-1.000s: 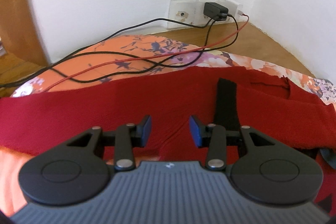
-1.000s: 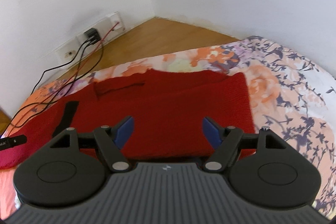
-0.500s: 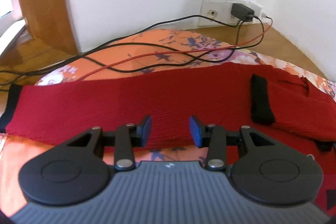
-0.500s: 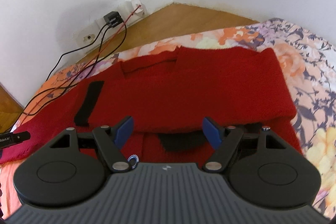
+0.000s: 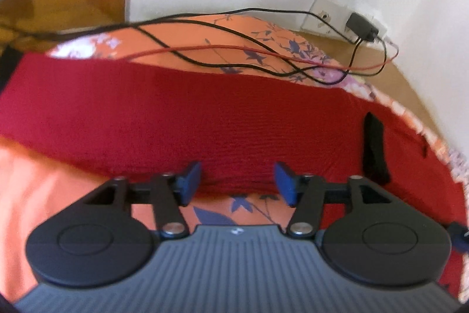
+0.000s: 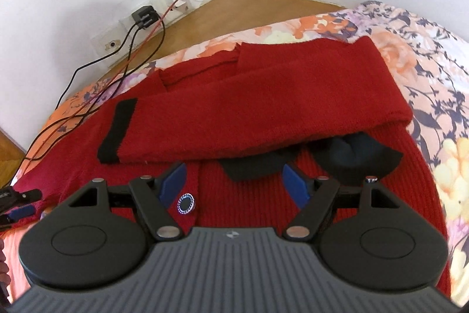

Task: Fold small clothes
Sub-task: 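Lift both grippers away from the folded cardigan, then grasp the other black-cuffed sleeve with the left gripper and lift it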

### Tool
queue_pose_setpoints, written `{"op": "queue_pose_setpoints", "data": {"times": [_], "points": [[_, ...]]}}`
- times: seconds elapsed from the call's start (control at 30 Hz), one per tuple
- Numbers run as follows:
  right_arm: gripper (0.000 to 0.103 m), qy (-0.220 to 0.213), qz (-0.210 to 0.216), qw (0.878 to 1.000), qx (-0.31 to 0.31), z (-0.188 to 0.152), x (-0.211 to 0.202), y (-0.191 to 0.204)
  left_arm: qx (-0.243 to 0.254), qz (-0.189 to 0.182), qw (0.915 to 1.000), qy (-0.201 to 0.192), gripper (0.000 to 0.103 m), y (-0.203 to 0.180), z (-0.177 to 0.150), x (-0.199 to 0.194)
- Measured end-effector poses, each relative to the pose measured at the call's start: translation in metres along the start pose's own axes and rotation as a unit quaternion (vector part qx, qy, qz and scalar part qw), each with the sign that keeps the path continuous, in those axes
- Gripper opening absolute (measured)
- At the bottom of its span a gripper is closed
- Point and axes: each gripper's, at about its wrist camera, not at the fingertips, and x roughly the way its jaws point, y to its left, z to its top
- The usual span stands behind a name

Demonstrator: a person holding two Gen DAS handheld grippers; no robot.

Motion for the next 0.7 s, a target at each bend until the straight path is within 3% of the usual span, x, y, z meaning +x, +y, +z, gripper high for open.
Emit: {"op": "queue_pose_setpoints", "data": {"times": [0.27,0.6,0.7], "points": [[0.079,0.001,-0.009,1.0,0.02,-0.009,-0.001,-0.009,-0.099,-0.024,0.9948,-0.008,0.063,0.033,-0.01,-0.008],[0.079,0.003,-0.009,1.0,0.018,-0.015,-0.002,-0.008,-0.139,-0.044,0.9885,-0.04,0.063,0.049,-0.006,0.001],[0.079,-0.002,-0.011,1.0,0.017,-0.016,-0.006,-0.008,-0.15,-0.033,0.9874,-0.038,0.063,0.052,-0.011,-0.008]]}}
